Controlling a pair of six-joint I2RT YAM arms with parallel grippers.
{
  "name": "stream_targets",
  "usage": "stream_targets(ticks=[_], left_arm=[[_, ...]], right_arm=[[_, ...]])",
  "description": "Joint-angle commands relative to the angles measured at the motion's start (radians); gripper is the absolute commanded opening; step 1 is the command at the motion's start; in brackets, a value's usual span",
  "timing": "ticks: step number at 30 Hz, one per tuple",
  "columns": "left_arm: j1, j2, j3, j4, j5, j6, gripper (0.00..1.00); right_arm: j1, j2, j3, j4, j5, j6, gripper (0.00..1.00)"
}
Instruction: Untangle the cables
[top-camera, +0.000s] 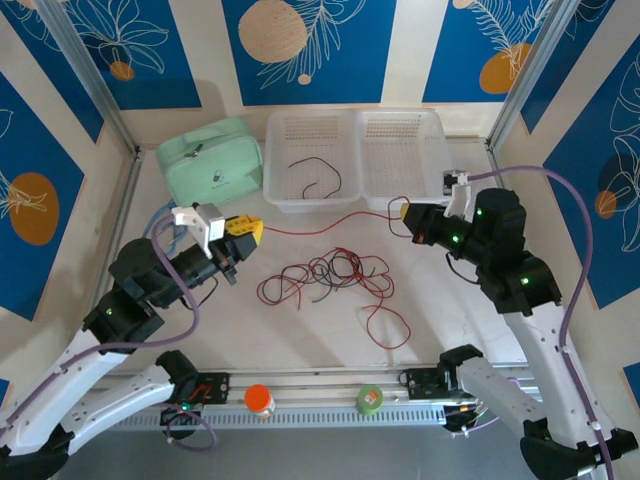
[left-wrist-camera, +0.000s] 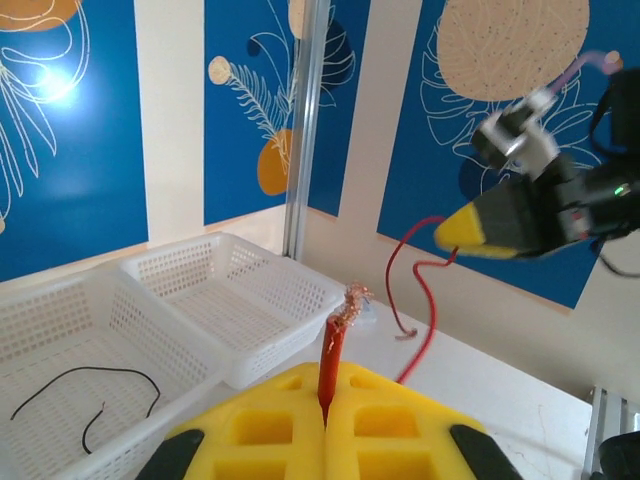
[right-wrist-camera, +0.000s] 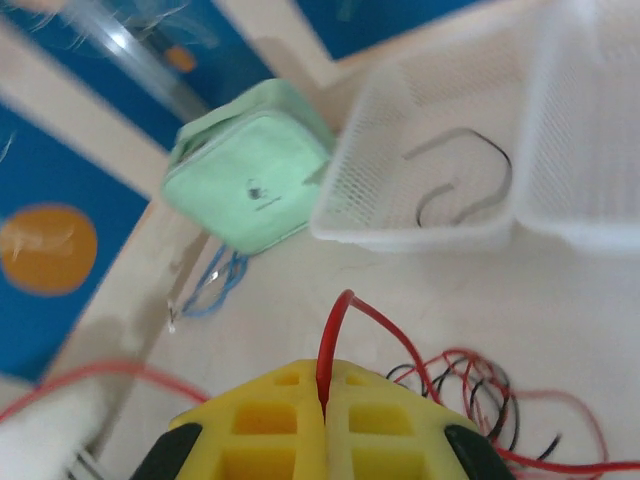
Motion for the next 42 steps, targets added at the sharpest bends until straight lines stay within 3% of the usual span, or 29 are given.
stream_targets(ticks=[1,6,13,23,28,29,31,32,34,36,37,42], left_arm=[[0.01,-0.003,0.063,-0.038,-0.015,0.024,0.0],[0.01,0.043,0.17,-0.054,0.023,0.065,0.0],[0.01,0.145,0.339,-0.065,0.077,0.108,0.0],[0.01,0.261,0.439,0.015,0.183,0.077,0.0],[0.008,0.318,0.493,0.083,0.227,0.048,0.0],[0.008,0.328,0.501,0.095,0.233,0.044,0.0],[0.009,0.351,0.518,0.118,0.244,0.032,0.0],[0.009,0.358,0.522,0.132,0.247,0.025,0.0],[0.009,0.375,0.524,0.163,0.258,0.009,0.0],[0.008,0.391,0.53,0.181,0.268,-0.001,0.0],[0.008,0.4,0.537,0.186,0.271,-0.003,0.0],[0.008,0.436,0.571,0.207,0.274,-0.01,0.0]], right_arm=[[0.003,-0.043,-0.118,0.011,0.17,0.462,0.0],[0.009,-0.108,-0.315,0.048,0.224,0.839,0.0],[0.041,-0.162,-0.5,0.052,0.254,1.174,0.0],[0.069,-0.154,-0.527,0.124,0.226,1.202,0.0],[0.052,-0.125,-0.472,0.132,0.213,1.06,0.0],[0.045,-0.116,-0.453,0.135,0.203,1.015,0.03],[0.032,-0.098,-0.417,0.158,0.173,0.889,0.21],[0.027,-0.092,-0.402,0.169,0.159,0.829,0.32],[0.018,-0.089,-0.371,0.185,0.13,0.687,0.7],[0.008,-0.094,-0.343,0.182,0.104,0.555,0.93],[0.003,-0.097,-0.329,0.181,0.09,0.463,0.98],[-0.002,-0.11,-0.289,0.19,-0.029,0.026,0.99]])
